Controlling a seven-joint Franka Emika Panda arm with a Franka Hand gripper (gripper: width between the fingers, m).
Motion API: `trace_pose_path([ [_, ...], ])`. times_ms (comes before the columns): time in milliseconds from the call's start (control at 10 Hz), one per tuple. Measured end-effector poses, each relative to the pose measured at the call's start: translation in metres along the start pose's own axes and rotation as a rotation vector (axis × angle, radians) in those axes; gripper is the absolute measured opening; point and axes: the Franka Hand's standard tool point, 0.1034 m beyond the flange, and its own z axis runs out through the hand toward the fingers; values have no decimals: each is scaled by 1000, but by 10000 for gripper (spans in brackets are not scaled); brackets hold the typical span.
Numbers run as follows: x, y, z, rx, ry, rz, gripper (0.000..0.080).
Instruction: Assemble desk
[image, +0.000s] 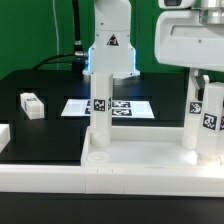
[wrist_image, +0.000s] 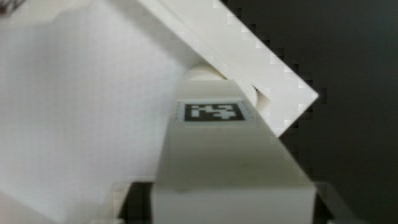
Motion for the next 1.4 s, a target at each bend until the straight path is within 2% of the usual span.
trace_pose_path([
  [300, 2, 1, 0, 2, -20, 195, 290],
  [400, -1, 0, 0, 4, -26, 249, 367],
  [500, -1, 0, 0, 5, -26, 215, 501],
  [600, -1, 0, 0, 5, -26, 209, 501],
  [700, -3, 0, 1, 4, -25, 143, 618],
  [1000, -12, -2, 2, -6, -20, -113, 647],
  [1400, -8, -1, 2, -12, -9, -559, 649],
])
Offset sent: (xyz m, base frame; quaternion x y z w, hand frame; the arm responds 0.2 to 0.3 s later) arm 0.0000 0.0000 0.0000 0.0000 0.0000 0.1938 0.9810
